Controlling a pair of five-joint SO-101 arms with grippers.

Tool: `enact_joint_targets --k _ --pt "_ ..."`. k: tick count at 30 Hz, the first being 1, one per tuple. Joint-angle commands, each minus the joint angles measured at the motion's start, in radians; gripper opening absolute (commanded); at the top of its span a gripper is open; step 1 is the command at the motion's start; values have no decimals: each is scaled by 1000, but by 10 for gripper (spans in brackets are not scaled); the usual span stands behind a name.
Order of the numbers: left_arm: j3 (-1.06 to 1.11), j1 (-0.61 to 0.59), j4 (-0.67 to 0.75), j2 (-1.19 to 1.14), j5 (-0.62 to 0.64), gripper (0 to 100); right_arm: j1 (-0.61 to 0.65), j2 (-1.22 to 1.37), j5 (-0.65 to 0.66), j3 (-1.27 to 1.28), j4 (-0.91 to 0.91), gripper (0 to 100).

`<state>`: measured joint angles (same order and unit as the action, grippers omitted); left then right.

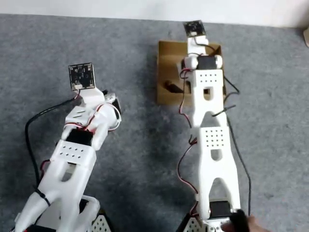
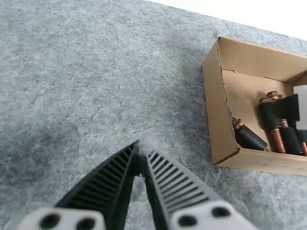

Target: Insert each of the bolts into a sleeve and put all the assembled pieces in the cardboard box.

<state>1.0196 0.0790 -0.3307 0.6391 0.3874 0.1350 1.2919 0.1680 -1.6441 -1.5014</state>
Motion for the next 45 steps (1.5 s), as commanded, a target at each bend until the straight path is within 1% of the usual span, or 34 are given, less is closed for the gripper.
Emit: enact_joint_targets --k 1,7,9,11,13,15,18,20,25,27,29,33,37,39,41,45 --pt "-59 -10 -3 -2 -5 7 -19 -56 8 -113 -67 357" --pt "-64 -13 -5 5 -14 7 -50 -223 2 -150 -166 357" --pt "-65 -12 -9 15 -58 7 -56 -300 2 -150 -200 357" --pt "-68 -8 -52 58 -89 7 -56 -367 2 -150 -248 357" --pt "-96 -8 -143 131 -114 7 -56 -432 -5 -150 -266 357" --pt "-125 -8 -252 214 -129 7 -77 -498 -49 -150 -266 357" --pt "-130 -15 -391 349 -189 7 -116 -627 -103 -150 -266 357" --pt "-130 -13 -479 438 -229 7 -131 -720 -110 -148 -266 357" --pt "-128 -15 -694 653 -284 7 -133 -963 -110 -111 -266 357" --pt "-114 -15 -764 728 -316 7 -130 -1078 -110 -2 -266 357" --pt "-84 -15 -816 809 -338 7 -114 -1210 -110 170 -266 357" --pt "45 -16 -902 1003 -382 7 -110 -1503 -112 545 -265 357" --pt "183 -18 -984 1210 -396 7 -91 -1784 -104 846 -260 357" --pt "213 -38 -1014 1198 -391 7 -90 -1919 -103 986 -259 357" --pt "232 -73 -1016 1165 -390 7 -90 -2054 -103 1116 -251 357" --pt "254 -159 -1016 1176 -394 7 -90 -2319 -103 1426 -173 357"
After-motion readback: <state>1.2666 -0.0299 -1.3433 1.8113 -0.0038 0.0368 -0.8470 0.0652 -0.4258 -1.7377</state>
